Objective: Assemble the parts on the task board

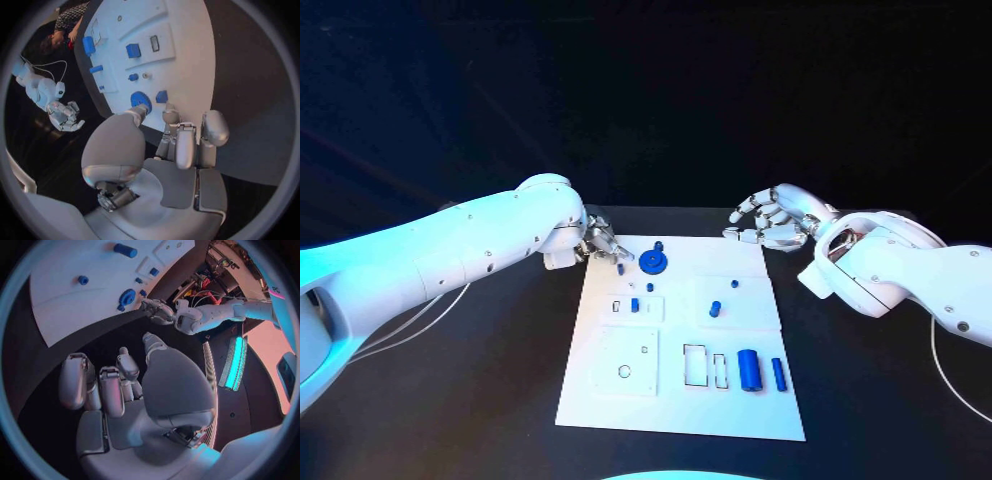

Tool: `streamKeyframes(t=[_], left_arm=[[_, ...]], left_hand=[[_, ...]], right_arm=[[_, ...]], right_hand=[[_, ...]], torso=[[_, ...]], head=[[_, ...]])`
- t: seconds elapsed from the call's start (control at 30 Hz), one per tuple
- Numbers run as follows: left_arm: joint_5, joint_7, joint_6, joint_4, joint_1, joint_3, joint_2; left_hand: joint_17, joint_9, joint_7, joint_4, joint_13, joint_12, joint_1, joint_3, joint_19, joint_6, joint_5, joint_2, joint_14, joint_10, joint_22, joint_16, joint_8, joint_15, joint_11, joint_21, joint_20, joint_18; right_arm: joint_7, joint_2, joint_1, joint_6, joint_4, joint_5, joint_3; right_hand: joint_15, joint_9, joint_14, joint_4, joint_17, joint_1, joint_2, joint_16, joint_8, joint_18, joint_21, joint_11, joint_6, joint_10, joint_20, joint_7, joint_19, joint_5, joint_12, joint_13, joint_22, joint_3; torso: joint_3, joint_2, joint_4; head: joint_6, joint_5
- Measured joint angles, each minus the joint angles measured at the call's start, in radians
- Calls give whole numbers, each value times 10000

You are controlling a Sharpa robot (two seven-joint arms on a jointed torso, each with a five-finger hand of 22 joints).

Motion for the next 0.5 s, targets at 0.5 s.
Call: streamKeyframes(t=[0.5], left_arm=[[2, -6, 293, -116, -35, -57, 24]], left_hand=[[0, -9, -36, 0, -3, 0, 39, 0, -1, 35, 0, 39, 0, 0, -1, 0, 0, 0, 0, 0, -1, 0]], right_arm=[[5, -2, 0, 8, -9, 5, -3]], right_hand=[[0, 1, 0, 0, -2, 0, 0, 0, 0, 0, 0, 0, 1, 0, 0, 0, 0, 39, 0, 0, -2, 0]], torso=[[5, -9, -10]], head=[[27, 7]])
